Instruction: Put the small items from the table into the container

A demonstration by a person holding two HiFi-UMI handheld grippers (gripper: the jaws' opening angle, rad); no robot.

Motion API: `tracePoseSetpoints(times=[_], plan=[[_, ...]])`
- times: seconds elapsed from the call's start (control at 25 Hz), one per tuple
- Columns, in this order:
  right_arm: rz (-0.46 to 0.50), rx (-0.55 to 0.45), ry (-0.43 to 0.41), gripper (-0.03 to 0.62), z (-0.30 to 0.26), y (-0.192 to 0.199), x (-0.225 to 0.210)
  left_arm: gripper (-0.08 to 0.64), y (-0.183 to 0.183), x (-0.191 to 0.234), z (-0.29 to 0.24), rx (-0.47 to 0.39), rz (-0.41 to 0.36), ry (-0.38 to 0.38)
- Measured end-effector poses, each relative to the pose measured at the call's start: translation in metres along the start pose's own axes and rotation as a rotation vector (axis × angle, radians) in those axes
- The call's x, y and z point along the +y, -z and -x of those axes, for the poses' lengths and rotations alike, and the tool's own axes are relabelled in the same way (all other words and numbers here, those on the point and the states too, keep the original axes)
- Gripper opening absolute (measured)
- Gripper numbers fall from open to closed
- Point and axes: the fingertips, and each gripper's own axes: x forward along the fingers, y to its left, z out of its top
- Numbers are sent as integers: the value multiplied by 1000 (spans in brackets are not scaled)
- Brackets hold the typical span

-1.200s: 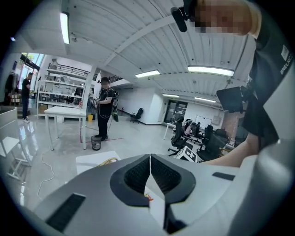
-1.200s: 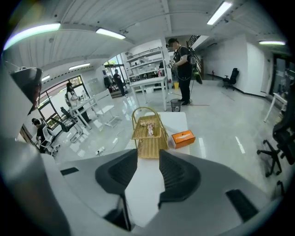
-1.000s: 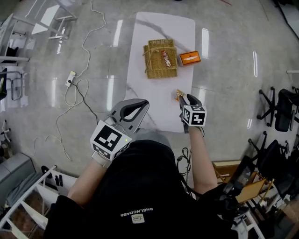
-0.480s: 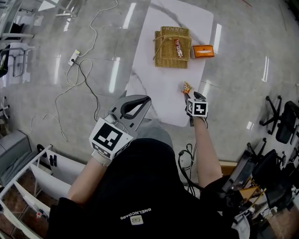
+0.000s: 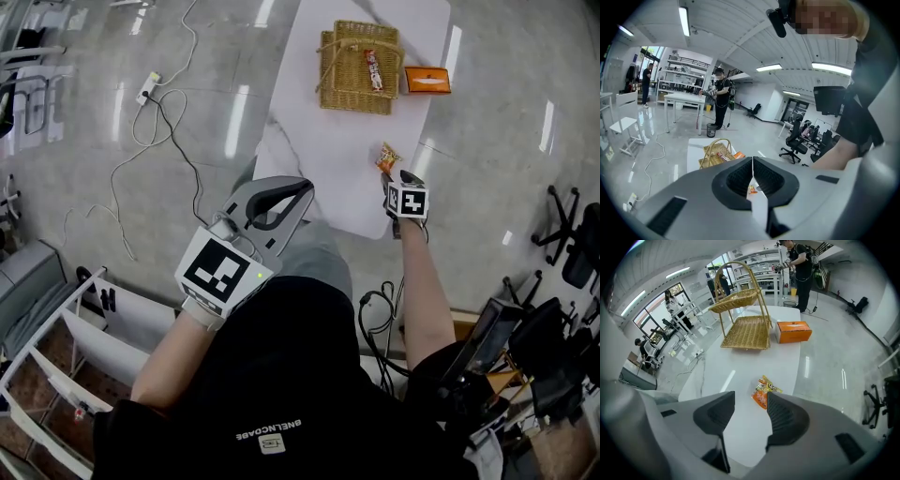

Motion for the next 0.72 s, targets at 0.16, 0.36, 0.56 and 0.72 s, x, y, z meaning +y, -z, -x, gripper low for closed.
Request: tracePoseSetpoints(times=[0.16,0.36,0.56,0.72], plan=[[3,35,11,201,-12,13,-4,8,14,1,1,27,14,5],[27,68,23,201,-31,21,-12,8,25,10,-5,58,16,-2],[24,97,19,201,-52,33,-18,8,34,16,-11,62,24,-1],[12,109,25,201,-63,38,-22,8,41,16,-17,94,39,12]])
